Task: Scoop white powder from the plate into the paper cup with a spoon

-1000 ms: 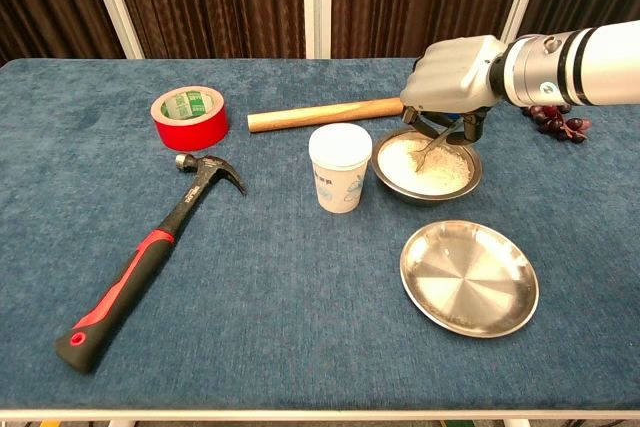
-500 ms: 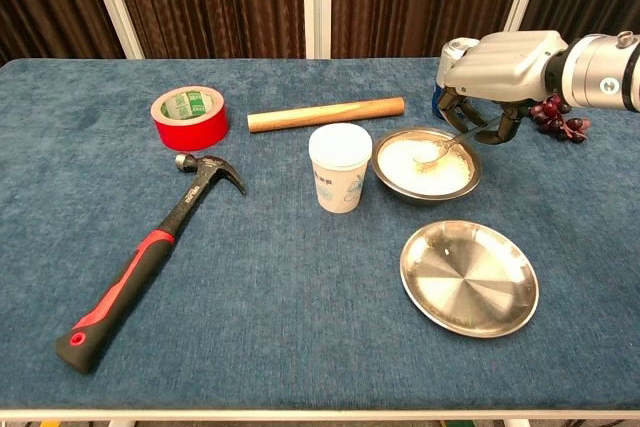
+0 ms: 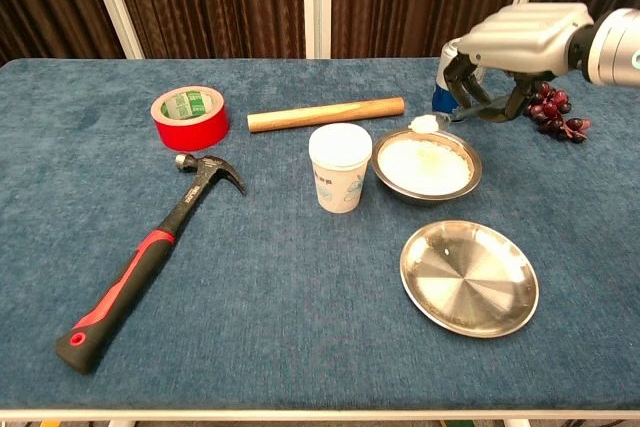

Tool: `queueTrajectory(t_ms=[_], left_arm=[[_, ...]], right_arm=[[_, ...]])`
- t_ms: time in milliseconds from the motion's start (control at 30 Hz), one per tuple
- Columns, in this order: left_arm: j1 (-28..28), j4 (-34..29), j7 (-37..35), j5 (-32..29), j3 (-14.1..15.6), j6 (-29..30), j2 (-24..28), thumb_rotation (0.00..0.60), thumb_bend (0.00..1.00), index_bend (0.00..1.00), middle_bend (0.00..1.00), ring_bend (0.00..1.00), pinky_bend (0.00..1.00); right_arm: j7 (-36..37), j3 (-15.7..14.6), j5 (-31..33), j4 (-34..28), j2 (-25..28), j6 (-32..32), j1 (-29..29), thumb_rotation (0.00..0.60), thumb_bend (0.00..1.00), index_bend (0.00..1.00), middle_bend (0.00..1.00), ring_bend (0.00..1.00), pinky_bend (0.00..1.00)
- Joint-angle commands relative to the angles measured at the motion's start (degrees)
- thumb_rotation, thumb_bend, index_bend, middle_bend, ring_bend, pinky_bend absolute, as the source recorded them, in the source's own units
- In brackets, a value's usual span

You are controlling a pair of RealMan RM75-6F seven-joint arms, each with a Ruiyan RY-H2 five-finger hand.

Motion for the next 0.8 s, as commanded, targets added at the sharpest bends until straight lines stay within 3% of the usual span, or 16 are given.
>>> queueTrajectory(t_ms=[33, 233, 433, 800], left_arm=[[-0.11, -0.04, 0.08, 0.07, -0.07, -0.03, 0.03, 0.600, 0.08, 0.13, 0.15, 0.05, 0.03], [0.09, -0.03, -0.04, 0.04, -0.07, 0.30, 0.01, 0.600, 0.08, 0.13, 0.15, 0.05, 0.03], [0.35, 0.45, -0.60, -0.25, -0.01, 0.34, -0.36, 0.600, 0.08, 0.13, 0.15, 0.05, 0.03], [0.87, 1.56, -1.79, -0.66, 0.13, 0.45, -0.94, 0.600, 0.08, 0.13, 0.15, 0.05, 0.03]], right_arm=[[1.32, 1.71, -0.57, -2.63, 1.94, -0.26, 1.06, 0.600, 0.33, 0.63, 0.61, 0.25, 0.17], [1.01, 3.93, -0.80, -6.05, 2.67, -2.93, 4.27, 0.600, 0.33, 0.63, 0.61, 0.25, 0.16], [-3.56, 3.71, -0.65, -6.05, 0.59, -7.06, 7.76, 0.600, 0.33, 0.63, 0.61, 0.25, 0.16], [-24.54, 0.98, -4.13, -3.61, -3.80, -7.98, 13.16, 0.600, 0.33, 0.64, 0.61, 0.25, 0.12]])
